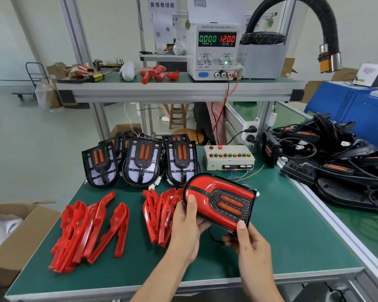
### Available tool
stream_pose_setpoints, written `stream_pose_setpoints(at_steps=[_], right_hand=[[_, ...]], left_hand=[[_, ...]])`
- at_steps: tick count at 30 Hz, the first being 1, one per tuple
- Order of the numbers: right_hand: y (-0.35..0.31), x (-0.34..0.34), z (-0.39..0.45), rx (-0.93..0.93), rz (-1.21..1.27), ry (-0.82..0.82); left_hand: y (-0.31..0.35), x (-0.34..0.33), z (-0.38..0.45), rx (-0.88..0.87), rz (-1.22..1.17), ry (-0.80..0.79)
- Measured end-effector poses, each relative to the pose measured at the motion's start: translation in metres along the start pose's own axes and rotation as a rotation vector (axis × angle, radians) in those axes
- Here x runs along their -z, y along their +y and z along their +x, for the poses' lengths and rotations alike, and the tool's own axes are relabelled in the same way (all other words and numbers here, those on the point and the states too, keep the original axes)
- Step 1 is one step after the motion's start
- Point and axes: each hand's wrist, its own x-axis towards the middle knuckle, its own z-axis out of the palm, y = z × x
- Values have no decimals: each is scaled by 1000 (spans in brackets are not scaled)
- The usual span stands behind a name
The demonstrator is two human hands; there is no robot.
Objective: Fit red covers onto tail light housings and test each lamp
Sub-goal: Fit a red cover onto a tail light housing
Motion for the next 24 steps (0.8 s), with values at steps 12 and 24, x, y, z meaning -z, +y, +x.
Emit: stream_pose_setpoints(at_steps=[12, 24], right_hand=[[2, -6, -2, 37, -6, 60], [3, -9, -11, -16, 66, 121]], left_hand=[[-7, -9, -11, 40, -69, -80], [-18, -4, -5, -22, 3, -116]])
